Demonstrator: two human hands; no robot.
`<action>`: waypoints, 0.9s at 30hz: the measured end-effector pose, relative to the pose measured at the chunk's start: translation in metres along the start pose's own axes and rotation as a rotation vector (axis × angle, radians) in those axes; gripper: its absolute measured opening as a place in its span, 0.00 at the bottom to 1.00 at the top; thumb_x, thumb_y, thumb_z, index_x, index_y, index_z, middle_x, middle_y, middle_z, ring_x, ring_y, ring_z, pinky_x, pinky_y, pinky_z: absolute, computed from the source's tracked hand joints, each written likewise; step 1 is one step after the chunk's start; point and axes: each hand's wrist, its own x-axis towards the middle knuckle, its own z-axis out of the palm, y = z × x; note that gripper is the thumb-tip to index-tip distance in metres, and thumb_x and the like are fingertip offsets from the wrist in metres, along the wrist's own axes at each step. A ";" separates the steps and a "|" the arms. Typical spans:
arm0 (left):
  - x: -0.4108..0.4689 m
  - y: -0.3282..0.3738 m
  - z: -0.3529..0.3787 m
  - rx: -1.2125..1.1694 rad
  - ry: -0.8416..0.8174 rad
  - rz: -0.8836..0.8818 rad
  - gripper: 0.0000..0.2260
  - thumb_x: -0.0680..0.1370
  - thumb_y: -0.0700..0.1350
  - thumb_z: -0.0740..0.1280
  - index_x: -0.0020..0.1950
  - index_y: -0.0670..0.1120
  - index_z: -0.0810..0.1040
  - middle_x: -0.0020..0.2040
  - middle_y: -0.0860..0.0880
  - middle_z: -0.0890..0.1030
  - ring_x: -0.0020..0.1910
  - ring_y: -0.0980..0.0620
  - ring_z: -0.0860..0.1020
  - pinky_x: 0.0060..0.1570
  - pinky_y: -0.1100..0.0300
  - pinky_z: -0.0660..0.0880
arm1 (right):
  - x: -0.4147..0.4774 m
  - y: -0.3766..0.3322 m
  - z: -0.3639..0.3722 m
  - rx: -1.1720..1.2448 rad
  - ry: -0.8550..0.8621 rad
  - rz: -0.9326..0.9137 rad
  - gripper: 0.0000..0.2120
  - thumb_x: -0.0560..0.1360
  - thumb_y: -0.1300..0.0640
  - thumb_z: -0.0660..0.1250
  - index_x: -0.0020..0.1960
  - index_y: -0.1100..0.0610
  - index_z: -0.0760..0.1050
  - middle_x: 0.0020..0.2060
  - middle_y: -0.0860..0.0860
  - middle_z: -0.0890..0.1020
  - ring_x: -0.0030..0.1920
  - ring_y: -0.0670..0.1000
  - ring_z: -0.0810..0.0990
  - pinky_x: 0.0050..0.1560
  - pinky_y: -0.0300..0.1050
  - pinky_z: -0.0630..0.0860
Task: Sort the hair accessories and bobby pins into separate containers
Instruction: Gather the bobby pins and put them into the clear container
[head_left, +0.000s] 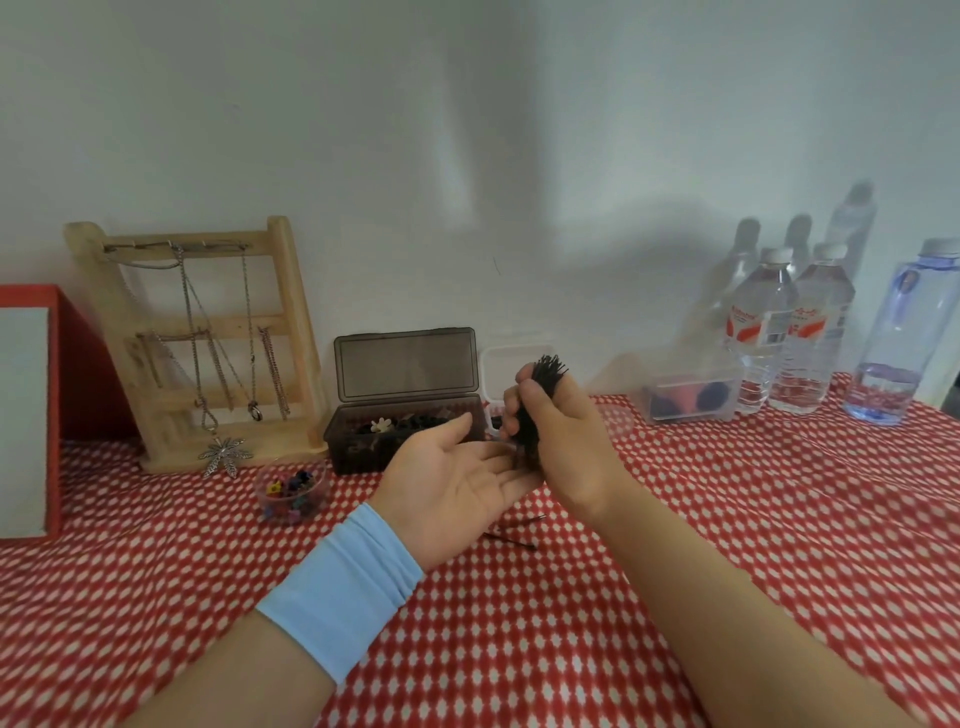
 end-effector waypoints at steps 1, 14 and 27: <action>0.000 0.001 0.000 -0.018 0.004 0.007 0.29 0.83 0.50 0.55 0.71 0.26 0.61 0.66 0.26 0.71 0.69 0.32 0.70 0.72 0.40 0.63 | -0.001 0.002 0.001 -0.068 -0.011 -0.005 0.07 0.85 0.61 0.57 0.55 0.57 0.73 0.37 0.50 0.77 0.36 0.49 0.75 0.45 0.46 0.76; 0.000 0.000 -0.003 -0.134 0.047 0.062 0.32 0.83 0.54 0.56 0.68 0.24 0.63 0.65 0.26 0.71 0.68 0.31 0.69 0.72 0.39 0.60 | -0.003 0.006 0.001 -0.166 -0.161 0.062 0.08 0.86 0.62 0.55 0.52 0.58 0.72 0.34 0.48 0.74 0.36 0.46 0.74 0.45 0.41 0.75; 0.013 0.045 0.006 1.657 0.136 0.380 0.18 0.82 0.60 0.54 0.67 0.60 0.76 0.63 0.56 0.80 0.62 0.62 0.77 0.66 0.65 0.69 | 0.015 -0.006 -0.016 -0.025 -0.316 0.451 0.06 0.85 0.60 0.59 0.55 0.61 0.73 0.35 0.52 0.74 0.34 0.50 0.71 0.37 0.44 0.70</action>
